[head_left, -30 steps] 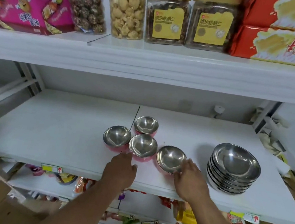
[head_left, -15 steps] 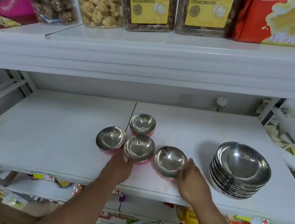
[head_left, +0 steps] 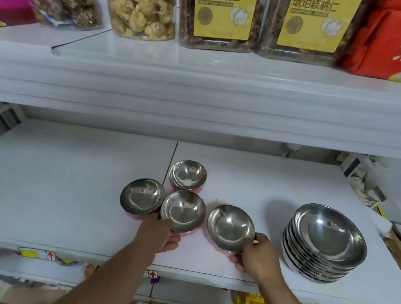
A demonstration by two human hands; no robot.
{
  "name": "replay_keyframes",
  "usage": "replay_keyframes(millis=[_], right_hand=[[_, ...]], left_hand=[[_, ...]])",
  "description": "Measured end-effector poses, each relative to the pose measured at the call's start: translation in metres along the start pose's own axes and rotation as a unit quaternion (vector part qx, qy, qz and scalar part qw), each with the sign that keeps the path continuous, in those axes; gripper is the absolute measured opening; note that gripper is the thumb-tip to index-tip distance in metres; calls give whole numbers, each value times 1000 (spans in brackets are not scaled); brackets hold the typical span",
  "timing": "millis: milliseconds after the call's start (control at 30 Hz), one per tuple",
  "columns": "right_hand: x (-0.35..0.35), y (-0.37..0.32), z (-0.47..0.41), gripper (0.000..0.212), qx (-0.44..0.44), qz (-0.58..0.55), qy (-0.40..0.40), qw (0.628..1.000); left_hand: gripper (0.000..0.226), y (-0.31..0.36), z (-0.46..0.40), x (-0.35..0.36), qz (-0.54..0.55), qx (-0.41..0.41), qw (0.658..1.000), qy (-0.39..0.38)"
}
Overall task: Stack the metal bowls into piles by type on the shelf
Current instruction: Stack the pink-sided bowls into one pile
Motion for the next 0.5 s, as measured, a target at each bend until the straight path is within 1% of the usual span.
replay_keyframes(millis=[100,167,200,300,367,433,500], right_hand=[[-5,-14,9,21,-69,43,36,996],[-5,-26,16,21,-93,17,36,995],[-4,-31,18,21,-95,-4,24,995],[8,-43,20,23,-87,-55,-38,994],[18,-48,19,25,-90,-32,-64,993],[28,-50,19,25,-91,-8,-83,992],[35,-49,18,25,-87,6,-98,991]], left_hand=[[20,-3,9,-4,-10,5,1000,1],[16,-8,17,-6,-5,3,1000,7],[11,-11,21,-6,3,-2,1000,5],[20,-22,29,-2,19,-11,1000,-22],[20,-26,34,2,9,-8,999,-36],[11,-29,39,3,1,-4,999,-34],[11,-30,40,2,5,1,1000,-26]])
Point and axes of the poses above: each hand's wrist, its own z-axis away from the middle knuckle, its own x-axis out of the palm, y = z × x, the point moved 3 cm from there along -z, towards the middle knuckle, and after that the axes turned 1 degree about x, right-handed, at the moved point
